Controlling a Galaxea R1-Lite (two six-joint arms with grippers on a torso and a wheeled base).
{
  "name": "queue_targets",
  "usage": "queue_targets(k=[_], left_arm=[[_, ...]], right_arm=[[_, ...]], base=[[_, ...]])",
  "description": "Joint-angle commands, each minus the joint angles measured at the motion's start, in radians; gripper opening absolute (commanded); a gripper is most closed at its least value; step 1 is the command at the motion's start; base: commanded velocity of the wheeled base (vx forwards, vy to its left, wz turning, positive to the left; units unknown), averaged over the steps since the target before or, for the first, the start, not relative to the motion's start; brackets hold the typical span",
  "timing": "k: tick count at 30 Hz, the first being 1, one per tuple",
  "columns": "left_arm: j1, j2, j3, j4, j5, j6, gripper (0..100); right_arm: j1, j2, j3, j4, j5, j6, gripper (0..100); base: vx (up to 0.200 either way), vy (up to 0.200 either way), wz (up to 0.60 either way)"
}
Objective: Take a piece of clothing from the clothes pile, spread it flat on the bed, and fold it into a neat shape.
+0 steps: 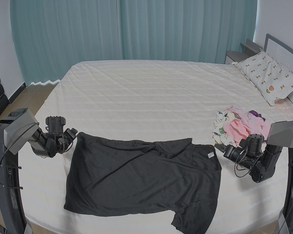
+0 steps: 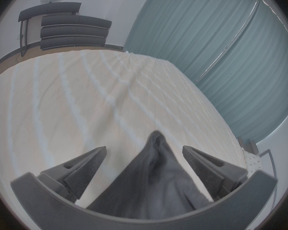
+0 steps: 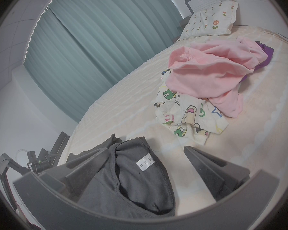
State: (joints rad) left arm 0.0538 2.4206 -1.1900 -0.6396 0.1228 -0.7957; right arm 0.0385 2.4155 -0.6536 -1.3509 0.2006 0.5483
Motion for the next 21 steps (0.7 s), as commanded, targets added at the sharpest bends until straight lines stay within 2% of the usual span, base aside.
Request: queue_targets(k=[1, 3, 4, 8, 12, 15, 16, 21], left_arm=[[0.003, -0.252, 0.394, -0.144, -0.091, -0.011, 100], [-0.005, -0.270, 0.501, -0.200, -0.101, -0.033, 100], [-0.006, -0.272, 0.517, -0.209, -0.101, -0.036, 100], [-0.026, -0.264, 0.744, -0.384, -0.114, -0.071, 100], [-0.032, -0.275, 0.923, -0.552, -0.196, -0.069, 100], [-0.042, -0.273, 0.951, -0.568, -0.209, -0.068, 100], [-0.071, -0.262, 0.986, -0.589, -0.222, -0.059, 100], [-0.071, -0.203, 1.075, -0.601, -0.224, 0.153, 100]], right_arm=[[0.006, -0.055, 0.080, 0.002, 0.008, 0.015, 100], [0.011, -0.053, 0.104, -0.007, 0.008, 0.015, 100], [0.011, -0.053, 0.108, -0.007, 0.008, 0.015, 100], [0.031, -0.049, 0.126, -0.007, 0.010, 0.015, 100], [0.034, -0.044, 0.127, -0.005, 0.010, 0.016, 100], [0.034, -0.042, 0.129, -0.005, 0.011, 0.016, 100], [0.034, -0.042, 0.134, -0.005, 0.011, 0.016, 100], [0.046, -0.038, 0.141, -0.004, 0.011, 0.016, 100]], base=[[0.000, 0.000, 0.00], [0.000, 0.000, 0.00], [-0.200, 0.000, 0.00], [-0.200, 0.000, 0.00], [-0.200, 0.000, 0.00], [0.000, 0.000, 0.00], [0.000, 0.000, 0.00], [0.000, 0.000, 0.00]])
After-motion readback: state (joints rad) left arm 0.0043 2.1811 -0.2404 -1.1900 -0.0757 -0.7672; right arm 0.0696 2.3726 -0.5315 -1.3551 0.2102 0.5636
